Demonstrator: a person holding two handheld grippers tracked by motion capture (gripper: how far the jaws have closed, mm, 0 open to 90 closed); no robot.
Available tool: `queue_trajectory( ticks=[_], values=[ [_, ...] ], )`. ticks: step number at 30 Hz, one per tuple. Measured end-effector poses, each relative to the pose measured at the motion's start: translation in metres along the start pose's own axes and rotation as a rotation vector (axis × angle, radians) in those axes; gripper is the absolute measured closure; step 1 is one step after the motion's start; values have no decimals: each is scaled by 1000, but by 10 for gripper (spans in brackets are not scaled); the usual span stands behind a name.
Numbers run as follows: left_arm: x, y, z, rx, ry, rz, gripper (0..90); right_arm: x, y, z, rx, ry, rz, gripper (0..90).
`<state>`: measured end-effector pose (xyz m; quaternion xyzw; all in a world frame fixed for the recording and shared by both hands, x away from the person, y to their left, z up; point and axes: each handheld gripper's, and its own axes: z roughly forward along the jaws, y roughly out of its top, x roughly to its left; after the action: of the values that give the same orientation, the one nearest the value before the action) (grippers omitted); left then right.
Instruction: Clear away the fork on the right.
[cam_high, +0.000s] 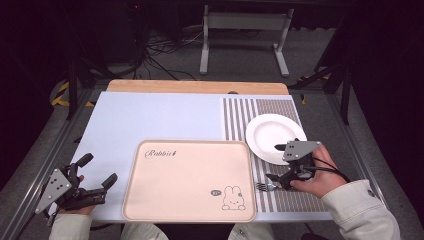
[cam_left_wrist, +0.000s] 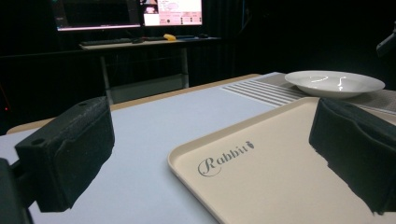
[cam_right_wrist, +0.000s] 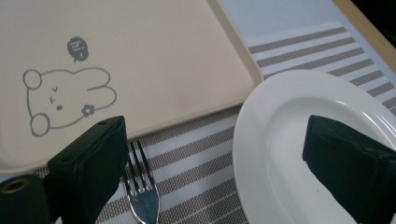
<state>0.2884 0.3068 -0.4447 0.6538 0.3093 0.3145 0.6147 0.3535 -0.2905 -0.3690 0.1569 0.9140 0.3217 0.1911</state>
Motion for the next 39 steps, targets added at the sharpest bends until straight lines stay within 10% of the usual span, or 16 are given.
queue_trajectory(
  ticks=[27,39],
  values=[
    [-1,0,1,2,-9,7,7,3,-14,10,424,186,-87,164],
    [-2,0,2,10,-16,13,7,4,-26,18,557,263,-111,340]
  ],
)
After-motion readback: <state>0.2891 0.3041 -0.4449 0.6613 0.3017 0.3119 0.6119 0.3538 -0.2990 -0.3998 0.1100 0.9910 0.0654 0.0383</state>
